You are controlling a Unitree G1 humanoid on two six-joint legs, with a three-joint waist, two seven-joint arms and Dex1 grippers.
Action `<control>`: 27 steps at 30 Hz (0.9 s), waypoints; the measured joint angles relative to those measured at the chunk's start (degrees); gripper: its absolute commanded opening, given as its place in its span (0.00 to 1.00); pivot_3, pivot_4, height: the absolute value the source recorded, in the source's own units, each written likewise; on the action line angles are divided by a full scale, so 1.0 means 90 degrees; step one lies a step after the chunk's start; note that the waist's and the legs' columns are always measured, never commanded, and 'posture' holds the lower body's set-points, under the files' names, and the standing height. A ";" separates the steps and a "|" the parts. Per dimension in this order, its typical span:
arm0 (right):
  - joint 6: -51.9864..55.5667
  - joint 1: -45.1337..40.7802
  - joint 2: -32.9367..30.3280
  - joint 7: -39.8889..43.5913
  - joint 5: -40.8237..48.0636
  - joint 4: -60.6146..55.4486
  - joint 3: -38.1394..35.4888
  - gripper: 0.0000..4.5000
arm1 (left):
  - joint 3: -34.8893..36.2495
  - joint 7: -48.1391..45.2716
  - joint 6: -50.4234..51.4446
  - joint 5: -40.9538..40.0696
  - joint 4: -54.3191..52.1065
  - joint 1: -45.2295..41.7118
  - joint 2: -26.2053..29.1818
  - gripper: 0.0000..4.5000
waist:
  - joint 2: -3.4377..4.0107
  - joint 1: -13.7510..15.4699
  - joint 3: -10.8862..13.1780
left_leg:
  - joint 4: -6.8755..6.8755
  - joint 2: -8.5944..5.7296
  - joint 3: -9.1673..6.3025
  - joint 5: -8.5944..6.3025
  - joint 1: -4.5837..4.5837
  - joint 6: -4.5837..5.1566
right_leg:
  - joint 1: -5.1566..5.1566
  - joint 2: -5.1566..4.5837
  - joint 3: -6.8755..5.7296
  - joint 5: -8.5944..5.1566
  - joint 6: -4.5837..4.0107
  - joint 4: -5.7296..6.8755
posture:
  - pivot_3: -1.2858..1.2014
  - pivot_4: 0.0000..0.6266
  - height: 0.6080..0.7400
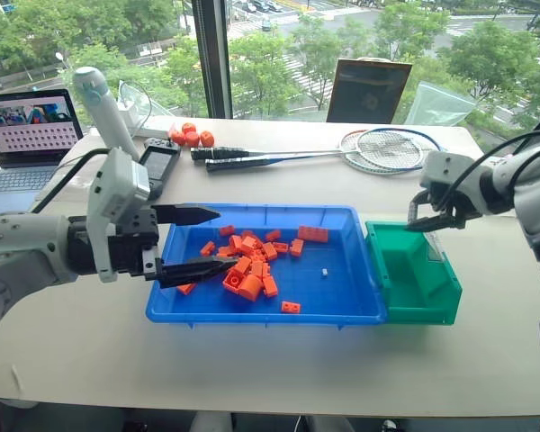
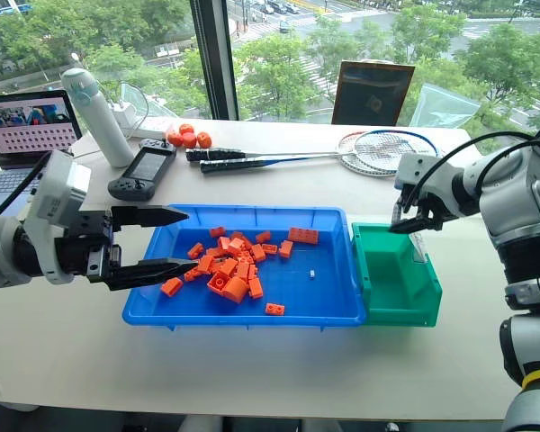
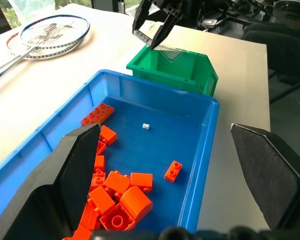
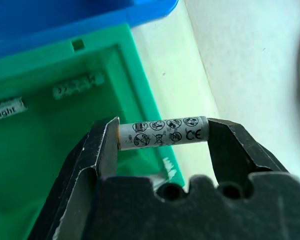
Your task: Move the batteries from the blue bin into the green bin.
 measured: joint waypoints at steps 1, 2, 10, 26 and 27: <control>0.0081 0.0066 -0.0008 0.0035 0.0045 -0.0146 -0.0034 0.56 | -0.0017 -0.0013 -0.0002 0.0074 0.0015 0.0035 0.0033 1.00 | 0.0002 -0.0013 0.0001 | 0.0004 -0.0001 0.0004 0.0000 0.0005 0.0000 | 0.0002 -0.0002 0.0004 0.0000 0.0000 0.0006 | 0.52 0.24 0.76; 0.0162 0.0203 -0.0027 0.0114 0.0054 -0.0304 -0.0039 0.78 | -0.0033 -0.0013 -0.0011 0.0164 0.0033 0.0048 0.0075 1.00 | 0.0001 -0.0016 0.0000 | 0.0004 0.0003 0.0001 0.0000 0.0011 0.0000 | 0.0010 0.0002 0.0001 0.0000 0.0000 0.0005 | 0.52 0.24 0.76; 0.0334 0.0200 -0.0037 0.0260 0.0195 -0.0362 -0.0076 0.99 | -0.0026 0.0148 -0.0018 0.0344 0.0160 0.0208 0.0085 1.00 | 0.0010 0.0015 0.0006 | 0.0005 0.0000 0.0004 0.0000 0.0007 0.0000 | 0.0003 -0.0002 0.0003 0.0001 0.0002 0.0006 | 0.52 0.24 0.76; 0.0760 -0.0889 0.1861 0.0904 0.2053 -0.1904 -0.0066 0.99 | 0.1732 -0.0025 -0.0020 0.1227 0.0610 0.2250 0.0159 1.00 | 0.0011 -0.0010 0.0007 | 0.0007 0.0004 0.0001 -0.0004 0.0007 -0.0002 | 0.0004 -0.0004 -0.0009 0.0001 0.0001 0.0007 | 0.52 0.24 0.76; 0.0509 -0.0882 0.2233 0.0746 0.1987 -0.1829 0.0043 0.99 | 0.1866 0.0065 -0.0029 0.1290 0.0588 0.2325 0.0085 1.00 | 0.0007 -0.0019 0.0005 | 0.0007 0.0007 0.0003 -0.0005 0.0013 -0.0002 | 0.0008 -0.0003 -0.0008 0.0001 0.0000 0.0007 | 0.52 0.24 0.76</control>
